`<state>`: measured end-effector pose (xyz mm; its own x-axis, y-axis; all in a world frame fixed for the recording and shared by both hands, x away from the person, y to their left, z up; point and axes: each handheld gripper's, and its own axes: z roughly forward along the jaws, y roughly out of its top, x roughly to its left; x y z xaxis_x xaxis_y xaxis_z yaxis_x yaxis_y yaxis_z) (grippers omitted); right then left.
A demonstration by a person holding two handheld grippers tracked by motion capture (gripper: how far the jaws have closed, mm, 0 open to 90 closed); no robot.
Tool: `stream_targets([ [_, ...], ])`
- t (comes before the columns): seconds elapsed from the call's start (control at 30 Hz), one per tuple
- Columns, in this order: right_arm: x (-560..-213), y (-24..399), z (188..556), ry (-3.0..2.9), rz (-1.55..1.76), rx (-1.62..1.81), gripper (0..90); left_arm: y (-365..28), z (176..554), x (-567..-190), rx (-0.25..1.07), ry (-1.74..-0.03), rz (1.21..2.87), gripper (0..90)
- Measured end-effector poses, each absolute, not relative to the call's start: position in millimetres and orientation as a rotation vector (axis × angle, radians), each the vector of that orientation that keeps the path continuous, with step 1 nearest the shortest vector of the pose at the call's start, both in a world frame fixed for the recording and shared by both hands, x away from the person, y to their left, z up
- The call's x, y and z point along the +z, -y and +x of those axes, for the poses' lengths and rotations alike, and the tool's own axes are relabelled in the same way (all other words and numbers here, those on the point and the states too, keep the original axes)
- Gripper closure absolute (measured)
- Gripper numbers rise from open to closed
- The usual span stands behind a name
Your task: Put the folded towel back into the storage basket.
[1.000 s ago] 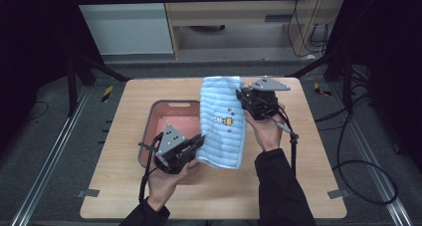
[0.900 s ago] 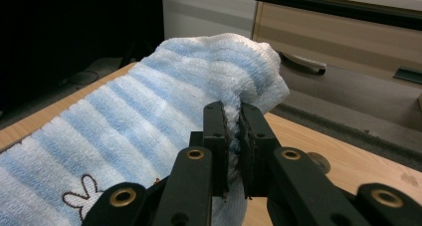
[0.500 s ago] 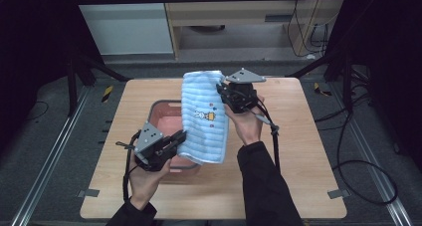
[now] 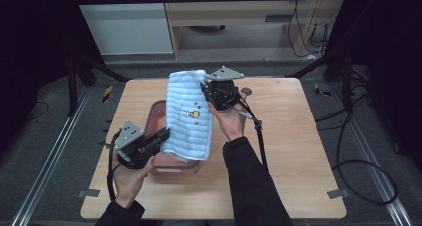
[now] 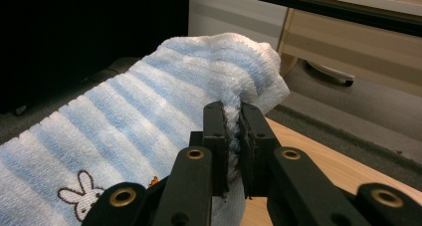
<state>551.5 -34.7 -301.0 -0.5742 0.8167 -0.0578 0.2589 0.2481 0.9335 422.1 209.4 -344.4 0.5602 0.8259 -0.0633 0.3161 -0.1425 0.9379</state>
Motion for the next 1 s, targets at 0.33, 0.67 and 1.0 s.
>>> stream_targets([
  [0.33,-304,16,560,-1.977,0.958,1.332,83.5,-223,430,-351,0.608,-1.0,1.715,86.0],
  [0.67,-321,-2,573,-2.007,0.964,1.32,83.5,-235,439,-365,0.609,-1.054,1.735,86.0],
  [1.0,-336,-10,579,-2.03,0.974,1.306,83.4,-238,443,-374,0.611,-1.076,1.759,86.0],
])
